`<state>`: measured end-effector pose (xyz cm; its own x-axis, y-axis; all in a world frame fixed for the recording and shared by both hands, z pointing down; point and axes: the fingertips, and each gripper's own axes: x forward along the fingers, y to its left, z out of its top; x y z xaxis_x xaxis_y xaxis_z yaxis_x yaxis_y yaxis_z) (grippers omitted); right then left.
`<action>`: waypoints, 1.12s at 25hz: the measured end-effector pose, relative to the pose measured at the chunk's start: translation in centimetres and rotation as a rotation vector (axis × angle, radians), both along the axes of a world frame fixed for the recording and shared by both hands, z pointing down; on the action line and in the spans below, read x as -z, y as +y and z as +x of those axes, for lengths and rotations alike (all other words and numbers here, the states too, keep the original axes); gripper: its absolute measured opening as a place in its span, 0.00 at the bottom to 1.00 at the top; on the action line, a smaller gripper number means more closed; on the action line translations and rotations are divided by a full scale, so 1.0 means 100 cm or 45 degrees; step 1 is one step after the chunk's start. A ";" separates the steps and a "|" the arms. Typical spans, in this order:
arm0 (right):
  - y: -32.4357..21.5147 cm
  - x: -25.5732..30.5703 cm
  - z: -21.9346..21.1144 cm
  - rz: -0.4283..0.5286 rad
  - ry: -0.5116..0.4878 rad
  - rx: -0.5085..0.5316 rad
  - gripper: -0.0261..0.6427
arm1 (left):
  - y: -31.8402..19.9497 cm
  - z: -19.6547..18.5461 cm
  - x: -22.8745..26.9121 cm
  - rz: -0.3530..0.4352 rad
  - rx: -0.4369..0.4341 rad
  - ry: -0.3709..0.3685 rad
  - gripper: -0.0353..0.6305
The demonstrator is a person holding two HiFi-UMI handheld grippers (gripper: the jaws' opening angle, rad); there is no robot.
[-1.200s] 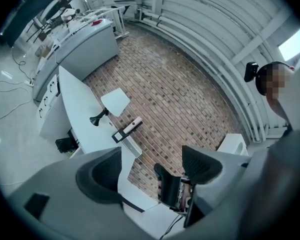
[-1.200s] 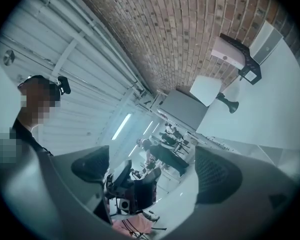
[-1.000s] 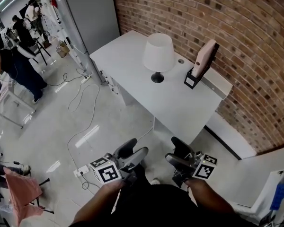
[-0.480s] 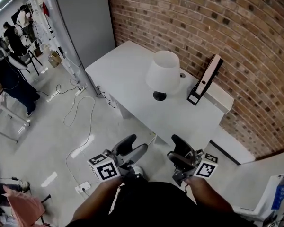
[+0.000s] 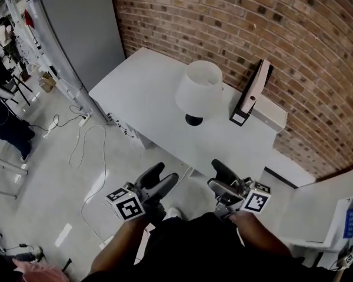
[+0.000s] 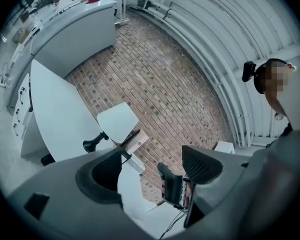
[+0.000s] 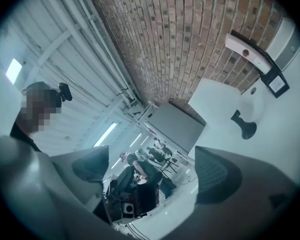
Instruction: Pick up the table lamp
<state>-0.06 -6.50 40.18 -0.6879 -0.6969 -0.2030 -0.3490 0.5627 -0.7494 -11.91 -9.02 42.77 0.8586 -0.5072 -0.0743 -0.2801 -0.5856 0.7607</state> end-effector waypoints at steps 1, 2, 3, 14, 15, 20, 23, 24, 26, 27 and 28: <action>-0.003 0.003 -0.002 0.001 -0.008 -0.013 0.83 | -0.005 -0.001 -0.002 -0.014 -0.004 0.009 0.62; -0.006 0.005 -0.003 0.002 -0.014 -0.024 0.83 | -0.009 -0.001 -0.002 -0.025 -0.011 0.019 0.62; -0.008 0.008 -0.004 0.003 -0.015 -0.032 0.83 | -0.011 -0.001 -0.002 -0.032 -0.019 0.027 0.62; -0.050 -0.007 0.027 -0.026 -0.032 -0.078 0.81 | -0.044 0.015 -0.006 -0.039 -0.030 0.018 0.62; -0.057 -0.006 0.029 -0.023 -0.040 -0.076 0.81 | -0.049 0.015 -0.007 -0.043 -0.019 0.017 0.62; -0.093 0.013 0.045 0.025 -0.078 -0.058 0.81 | -0.080 0.023 0.002 -0.038 0.032 0.032 0.62; -0.113 0.016 0.065 0.031 -0.089 -0.059 0.81 | -0.102 0.029 0.012 -0.046 0.083 0.099 0.62; -0.119 0.013 0.072 0.027 -0.088 -0.057 0.80 | -0.110 0.031 0.015 -0.051 0.103 0.131 0.62; -0.131 0.007 0.087 0.017 -0.088 -0.057 0.80 | -0.123 0.035 0.020 -0.058 0.142 0.187 0.62; -0.136 0.005 0.094 0.012 -0.095 -0.055 0.80 | -0.130 0.038 0.023 -0.056 0.161 0.208 0.62; -0.142 0.003 0.100 0.010 -0.106 -0.053 0.80 | -0.135 0.041 0.026 -0.054 0.177 0.220 0.62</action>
